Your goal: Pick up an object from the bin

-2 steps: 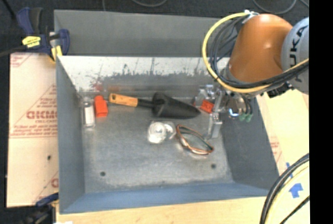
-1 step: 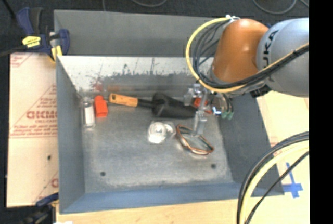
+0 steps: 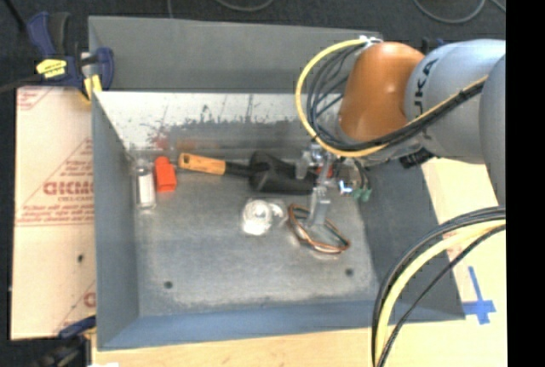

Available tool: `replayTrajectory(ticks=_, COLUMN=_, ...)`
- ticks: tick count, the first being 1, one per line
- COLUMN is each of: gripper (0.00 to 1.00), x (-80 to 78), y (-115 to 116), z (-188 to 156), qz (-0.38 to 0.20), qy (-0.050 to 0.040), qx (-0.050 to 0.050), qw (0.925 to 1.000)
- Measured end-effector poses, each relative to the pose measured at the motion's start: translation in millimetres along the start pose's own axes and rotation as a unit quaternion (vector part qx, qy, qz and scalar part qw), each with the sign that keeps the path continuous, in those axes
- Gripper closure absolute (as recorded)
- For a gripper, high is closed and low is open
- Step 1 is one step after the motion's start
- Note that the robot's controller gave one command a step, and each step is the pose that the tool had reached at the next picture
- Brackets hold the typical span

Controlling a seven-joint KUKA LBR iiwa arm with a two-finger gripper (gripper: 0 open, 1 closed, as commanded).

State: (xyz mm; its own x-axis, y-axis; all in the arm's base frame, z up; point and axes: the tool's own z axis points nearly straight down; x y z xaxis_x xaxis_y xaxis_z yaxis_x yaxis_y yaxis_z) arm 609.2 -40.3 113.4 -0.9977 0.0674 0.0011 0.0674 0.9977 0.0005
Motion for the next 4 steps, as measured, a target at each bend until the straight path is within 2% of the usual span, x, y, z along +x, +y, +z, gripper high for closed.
replayTrajectory(ticks=1, gripper=0.00, x=-27.8, y=34, z=-21, qz=0.092, qy=-0.0064, qx=0.000, qw=0.9957)
replayTrajectory(ticks=2, gripper=0.00, x=-34.3, y=27, z=32, qz=0.085, qy=-0.0060, qx=0.000, qw=0.9964)
replayTrajectory(ticks=3, gripper=1.00, x=-39.6, y=27, z=57, qz=0.133, qy=-0.0071, qx=-0.002, qw=0.9910)
replayTrajectory(ticks=4, gripper=1.00, x=-39.5, y=27, z=55, qz=0.140, qy=-0.0074, qx=-0.002, qw=0.9901)
